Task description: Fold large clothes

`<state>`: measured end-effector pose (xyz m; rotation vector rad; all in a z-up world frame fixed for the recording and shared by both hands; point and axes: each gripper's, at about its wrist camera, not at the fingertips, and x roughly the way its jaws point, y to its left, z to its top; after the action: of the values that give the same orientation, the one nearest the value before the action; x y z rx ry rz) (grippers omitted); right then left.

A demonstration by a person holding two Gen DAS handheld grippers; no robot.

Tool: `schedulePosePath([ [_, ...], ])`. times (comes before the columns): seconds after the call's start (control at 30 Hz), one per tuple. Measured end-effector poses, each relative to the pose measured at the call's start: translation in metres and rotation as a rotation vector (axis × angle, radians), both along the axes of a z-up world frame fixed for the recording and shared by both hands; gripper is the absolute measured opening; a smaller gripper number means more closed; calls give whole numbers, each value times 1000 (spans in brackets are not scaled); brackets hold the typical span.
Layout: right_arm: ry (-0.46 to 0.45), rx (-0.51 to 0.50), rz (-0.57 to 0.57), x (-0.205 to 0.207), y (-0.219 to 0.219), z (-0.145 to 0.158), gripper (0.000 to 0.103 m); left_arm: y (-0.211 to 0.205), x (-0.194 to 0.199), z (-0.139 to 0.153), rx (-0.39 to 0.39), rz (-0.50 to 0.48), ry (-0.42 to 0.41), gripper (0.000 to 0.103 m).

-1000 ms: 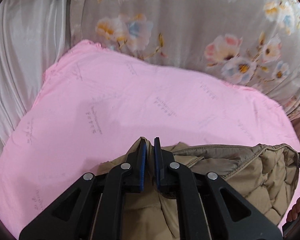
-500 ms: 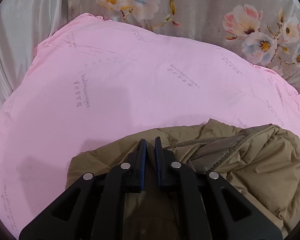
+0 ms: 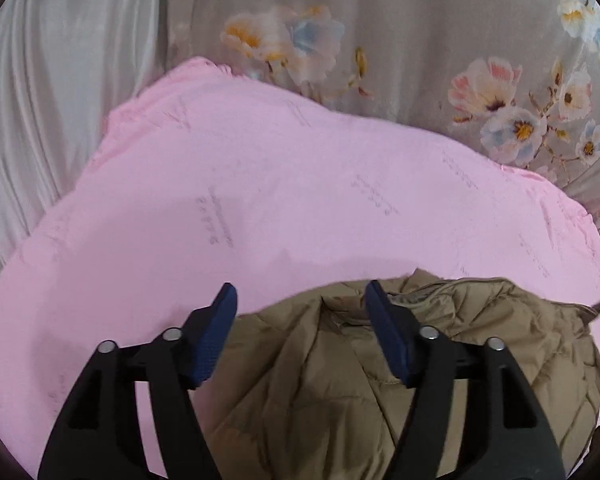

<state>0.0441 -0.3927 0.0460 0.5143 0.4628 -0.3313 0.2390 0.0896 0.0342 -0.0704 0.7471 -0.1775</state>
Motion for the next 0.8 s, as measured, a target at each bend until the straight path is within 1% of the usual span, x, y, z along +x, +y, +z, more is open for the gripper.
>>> schedulePosePath([
  [0.07,-29,-34,5,-13,7,20,59,7,-13,24,4,1,-38,66],
  [0.1,-39,-40,18,-16,14,28,57,7,-19,35,4,-6,-53,66],
  [0.17,-42,-34,72,-12,31,36,44,-6,-32,52,-5,-48,-71,65],
  [0.2,-28,-33,108,-5,43,38,33,-17,-37,55,-2,-75,-70,63],
  [0.23,-10,-35,147,4,56,37,28,-34,-42,55,7,-119,-65,61],
  [0.27,5,-43,185,14,70,36,16,-51,-48,53,24,-156,-58,59],
  [0.3,27,-64,220,25,86,33,10,-67,-50,49,40,-185,-51,55],
  [0.33,45,-89,237,35,98,30,9,-88,-53,42,67,-218,-46,53],
  [0.37,65,-117,255,46,111,26,8,-103,-55,34,92,-240,-39,48],
  [0.4,82,-130,273,54,119,20,6,-119,-55,25,114,-259,-24,41],
  [0.47,124,-154,301,73,132,7,4,-140,-47,4,130,-280,31,33],
  [0.53,171,-200,302,88,135,-5,4,-151,-34,-16,136,-266,79,31],
  [0.6,225,-220,294,105,130,-21,4,-157,-21,-33,161,-237,100,31],
  [0.67,269,-198,279,118,117,-37,4,-157,-9,-47,180,-211,102,31],
  [0.73,275,-143,270,121,102,-47,3,-153,1,-58,145,-204,121,31],
  [0.77,271,-117,265,121,96,-50,1,-151,3,-61,131,-200,125,31],
  [0.8,269,-94,264,122,91,-54,0,-150,6,-63,122,-194,124,31],
])
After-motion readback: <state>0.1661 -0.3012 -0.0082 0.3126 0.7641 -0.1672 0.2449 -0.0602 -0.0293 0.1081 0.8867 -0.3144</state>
